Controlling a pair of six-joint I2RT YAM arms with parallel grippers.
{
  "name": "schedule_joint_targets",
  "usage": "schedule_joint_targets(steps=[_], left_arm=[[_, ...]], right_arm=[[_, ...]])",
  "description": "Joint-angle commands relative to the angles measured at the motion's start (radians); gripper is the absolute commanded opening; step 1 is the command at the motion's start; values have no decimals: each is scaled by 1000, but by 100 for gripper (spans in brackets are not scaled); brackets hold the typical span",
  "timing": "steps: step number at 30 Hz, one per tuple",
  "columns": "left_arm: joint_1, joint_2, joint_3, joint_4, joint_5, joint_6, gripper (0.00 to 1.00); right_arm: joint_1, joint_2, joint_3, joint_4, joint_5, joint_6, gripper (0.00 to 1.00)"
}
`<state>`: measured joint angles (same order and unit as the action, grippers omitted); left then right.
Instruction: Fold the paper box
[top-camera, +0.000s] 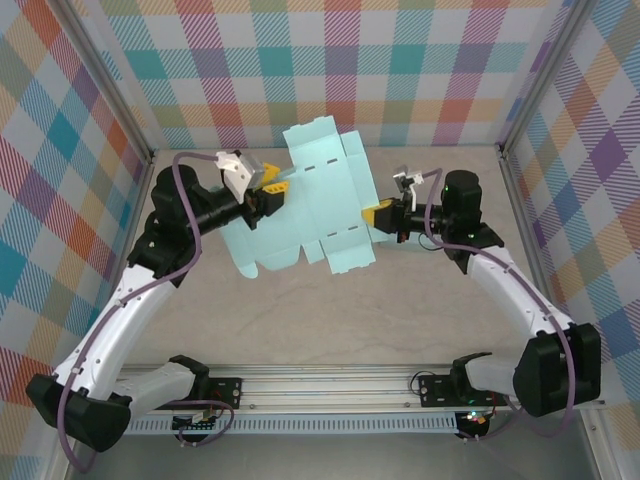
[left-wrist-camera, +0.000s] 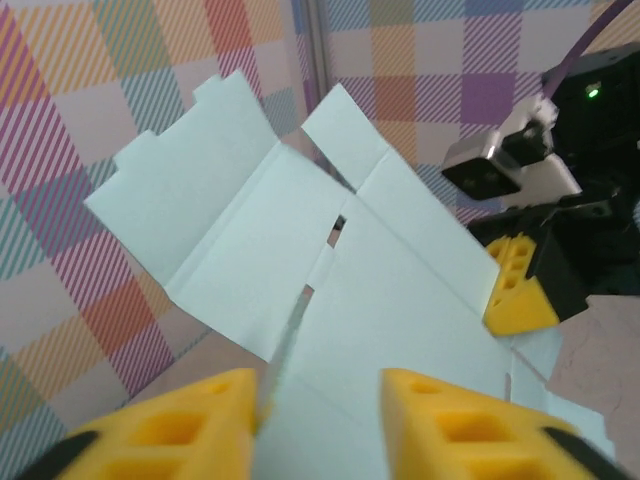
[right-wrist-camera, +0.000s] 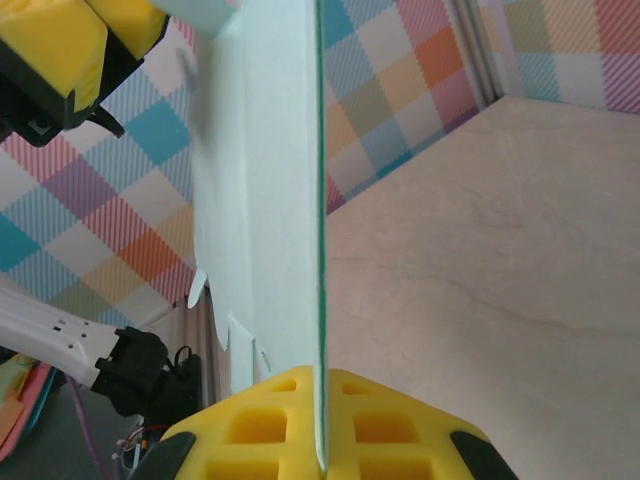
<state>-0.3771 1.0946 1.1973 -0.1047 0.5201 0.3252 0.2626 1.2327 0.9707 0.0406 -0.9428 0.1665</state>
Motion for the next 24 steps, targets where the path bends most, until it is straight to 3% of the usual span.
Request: schedule_joint_targets(steps=[1, 3, 6, 19, 24], left_arm=[[50, 38, 106, -122, -33, 41, 65], [73, 75, 181, -193, -28, 66, 76], [95, 132, 286, -272, 1, 116, 82], [96, 336, 543, -478, 231, 348, 83], [78, 422, 648, -576, 250, 381, 80]], right_arm=[[1, -38, 104, -371, 87, -223, 0], [1, -45, 149, -482, 122, -296, 0], [0, -60, 202, -589, 148, -361, 0], [25, -2, 341, -803, 105, -441, 0], [66, 26, 371, -833, 110, -458, 0]])
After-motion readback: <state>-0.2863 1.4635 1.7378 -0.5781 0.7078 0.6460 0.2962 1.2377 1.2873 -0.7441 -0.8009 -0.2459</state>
